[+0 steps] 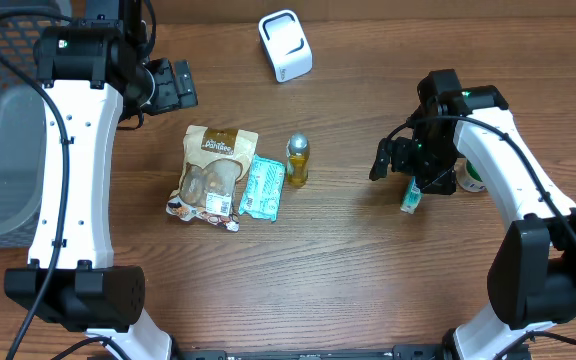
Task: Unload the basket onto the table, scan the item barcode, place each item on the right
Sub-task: 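Release the jar and move the right gripper left above the Kleenex pack, then lower the right gripper and grasp the teal Kleenex pack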
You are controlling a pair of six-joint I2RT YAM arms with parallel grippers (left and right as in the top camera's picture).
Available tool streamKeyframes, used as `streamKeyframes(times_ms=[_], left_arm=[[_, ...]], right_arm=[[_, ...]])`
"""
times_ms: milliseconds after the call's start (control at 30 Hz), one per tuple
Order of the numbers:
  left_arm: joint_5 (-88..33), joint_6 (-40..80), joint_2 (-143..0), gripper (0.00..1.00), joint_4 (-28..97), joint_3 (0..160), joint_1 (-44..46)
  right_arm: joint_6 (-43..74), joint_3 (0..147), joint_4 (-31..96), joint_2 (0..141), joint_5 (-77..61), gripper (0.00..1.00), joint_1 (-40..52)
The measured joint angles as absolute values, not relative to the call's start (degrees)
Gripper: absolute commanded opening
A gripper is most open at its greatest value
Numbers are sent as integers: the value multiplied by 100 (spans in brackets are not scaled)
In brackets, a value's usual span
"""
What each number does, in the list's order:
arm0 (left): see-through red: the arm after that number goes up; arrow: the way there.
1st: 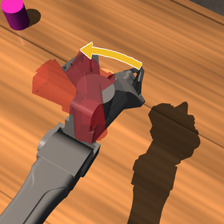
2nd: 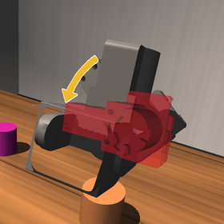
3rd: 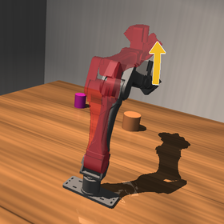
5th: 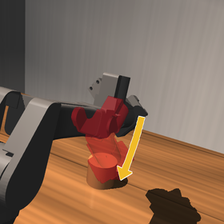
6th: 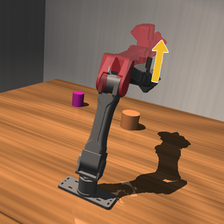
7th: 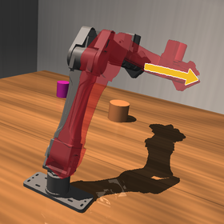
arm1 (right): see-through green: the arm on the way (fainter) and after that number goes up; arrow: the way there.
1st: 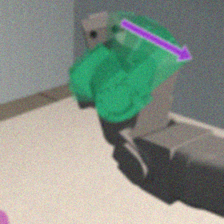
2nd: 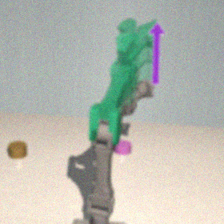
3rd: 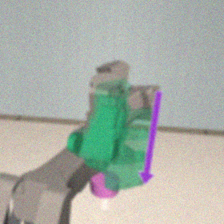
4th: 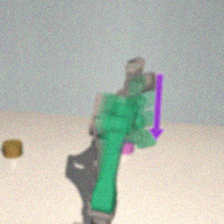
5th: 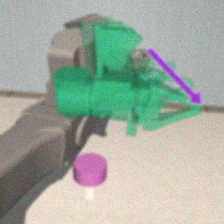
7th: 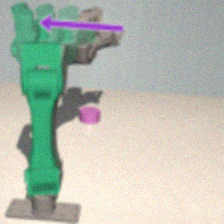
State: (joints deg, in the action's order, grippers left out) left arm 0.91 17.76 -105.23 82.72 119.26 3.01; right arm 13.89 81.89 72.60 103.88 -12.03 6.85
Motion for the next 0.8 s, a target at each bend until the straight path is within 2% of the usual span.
streamKeyframes(times_ms=[800], left_arm=[[91, 1776, -10523, 100, 8272, 11926, 301]], right_arm=[[1387, 8189, 7157, 10388, -1155, 100, 685]])
